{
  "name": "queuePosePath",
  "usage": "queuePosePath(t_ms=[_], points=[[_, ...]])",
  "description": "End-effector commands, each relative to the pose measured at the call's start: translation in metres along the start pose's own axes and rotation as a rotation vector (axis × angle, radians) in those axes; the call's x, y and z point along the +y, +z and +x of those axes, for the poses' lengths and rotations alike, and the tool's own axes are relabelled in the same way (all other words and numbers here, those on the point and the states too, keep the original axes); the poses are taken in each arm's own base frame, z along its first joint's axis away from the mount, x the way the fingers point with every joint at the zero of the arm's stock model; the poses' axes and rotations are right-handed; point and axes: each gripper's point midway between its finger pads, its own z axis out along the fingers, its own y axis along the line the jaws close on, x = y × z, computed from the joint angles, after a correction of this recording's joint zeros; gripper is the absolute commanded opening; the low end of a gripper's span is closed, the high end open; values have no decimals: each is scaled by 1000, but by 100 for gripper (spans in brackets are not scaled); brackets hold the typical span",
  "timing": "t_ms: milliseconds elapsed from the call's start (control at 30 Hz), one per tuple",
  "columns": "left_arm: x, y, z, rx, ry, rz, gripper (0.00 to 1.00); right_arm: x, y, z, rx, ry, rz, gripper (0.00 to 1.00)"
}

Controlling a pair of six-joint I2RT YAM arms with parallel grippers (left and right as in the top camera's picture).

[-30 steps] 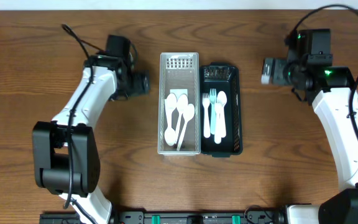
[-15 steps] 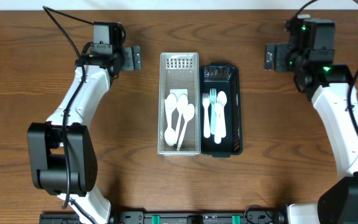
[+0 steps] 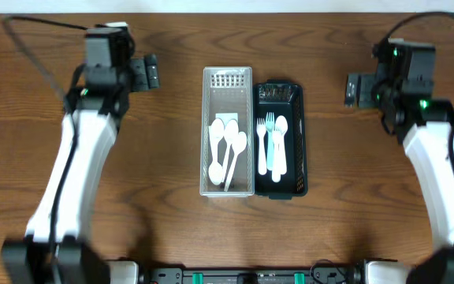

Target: Pack container

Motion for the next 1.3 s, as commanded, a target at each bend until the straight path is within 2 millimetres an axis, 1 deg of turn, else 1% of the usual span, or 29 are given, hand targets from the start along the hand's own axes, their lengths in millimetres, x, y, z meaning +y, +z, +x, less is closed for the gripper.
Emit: queuePosePath(t_ms=[0,67,133,200,233,267,333,367,433,467,500,567,667,700,933,1167,1267], points=[[6,-34,1,-79,-53,-3,98,-2,-22,12,-77,-9,7,99],[3,-53,6,-133,-58,14,98,-1,-35,23,-134,2,8,99],[-2,-73,17,-188,-54,43,98,0,-50,38,-183,16,3,99],[-12,-91,34,-231,-39,83,98,6,-68,53,-248,8,-10,99],[-17,-100,48,-239,-26,106,98,9,-77,61,-273,1,-19,99],[-20,-104,60,-235,-17,121,98,11,-85,69,-294,-5,-21,99],[-23,-110,92,-226,5,140,98,11,-101,94,-311,-15,-9,99],[-23,-112,104,-231,12,142,98,8,-108,107,-317,-20,11,99],[-20,-116,124,-251,18,136,98,3,-120,130,-315,-24,37,99],[-17,-117,130,-264,17,130,98,3,-124,142,-302,-28,34,99],[-15,-119,136,-274,15,125,98,2,-130,150,-309,-32,33,99],[-8,-120,150,-269,15,106,98,0,-144,141,-397,-18,36,99],[-3,-119,169,-221,28,98,98,-1,-150,144,-417,-9,35,99],[-2,-120,173,-207,32,95,98,-1,-150,144,-414,-9,33,99],[-2,-119,175,-200,34,94,98,0,-142,151,-366,-17,31,99],[-2,-119,175,-197,34,93,98,0,-137,167,-295,-27,33,99],[-2,-118,176,-194,35,93,98,0,-133,179,-246,-33,34,99]])
